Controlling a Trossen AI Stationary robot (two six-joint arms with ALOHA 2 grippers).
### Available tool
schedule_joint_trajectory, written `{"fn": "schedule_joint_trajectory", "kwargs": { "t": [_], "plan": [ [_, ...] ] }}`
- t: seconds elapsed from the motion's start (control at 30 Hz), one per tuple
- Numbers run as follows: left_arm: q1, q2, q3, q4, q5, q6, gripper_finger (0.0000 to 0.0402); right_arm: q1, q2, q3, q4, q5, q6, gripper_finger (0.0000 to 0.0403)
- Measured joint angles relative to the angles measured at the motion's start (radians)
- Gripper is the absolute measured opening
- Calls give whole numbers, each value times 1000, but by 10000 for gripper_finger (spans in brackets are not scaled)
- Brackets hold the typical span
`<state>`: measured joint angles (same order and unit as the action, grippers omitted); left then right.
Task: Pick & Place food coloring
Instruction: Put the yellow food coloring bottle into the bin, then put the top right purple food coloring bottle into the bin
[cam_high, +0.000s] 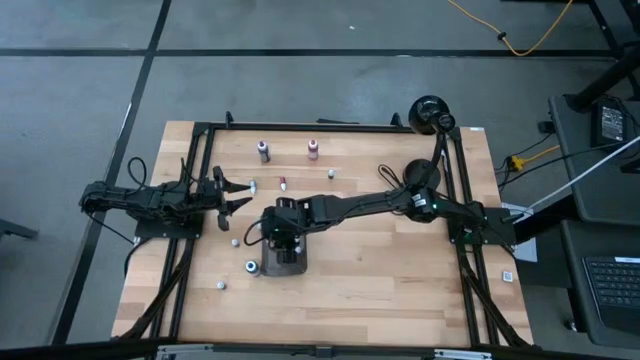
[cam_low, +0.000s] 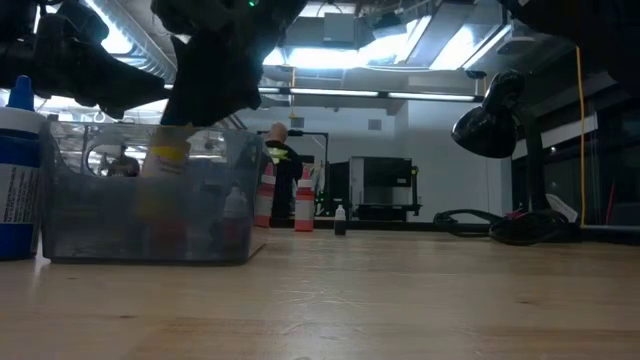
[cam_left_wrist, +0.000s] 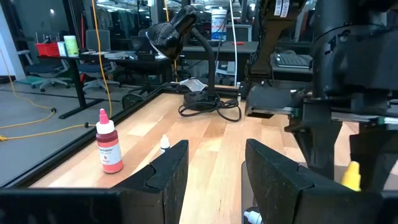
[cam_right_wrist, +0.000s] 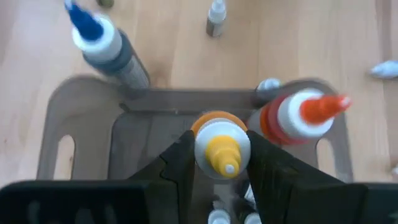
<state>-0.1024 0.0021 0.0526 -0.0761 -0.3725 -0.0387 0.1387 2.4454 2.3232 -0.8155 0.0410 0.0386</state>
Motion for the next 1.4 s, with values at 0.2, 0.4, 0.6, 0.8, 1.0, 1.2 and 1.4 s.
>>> {"fn": "schedule_joint_trajectory", "kwargs": {
  "t": [0.2, 0.4, 0.6, 0.8, 1.0, 1.2, 1.4],
  "plan": [
    [0, 0, 0, 0, 0, 0, 155, -3, -1, 0, 26, 7, -23, 168],
    [0, 0, 0, 0, 0, 0, 155, -9, -1, 0, 21, 11, -21, 174],
    [0, 0, 0, 0, 0, 0, 155, -9, -1, 0, 21, 10, -21, 160],
    [0, 0, 0, 0, 0, 0, 155, -8, -1, 0, 1, 32, -17, 157],
    [0, 0, 0, 0, 0, 0, 155, -9, -2, 0, -76, 55, 13, 157],
    [0, 0, 0, 0, 0, 0, 155, -9, -43, -16, -70, -5, 33, 157],
    [0, 0, 0, 0, 0, 0, 155, -10, -152, -166, 93, -60, 9, 157]
  ]
}}
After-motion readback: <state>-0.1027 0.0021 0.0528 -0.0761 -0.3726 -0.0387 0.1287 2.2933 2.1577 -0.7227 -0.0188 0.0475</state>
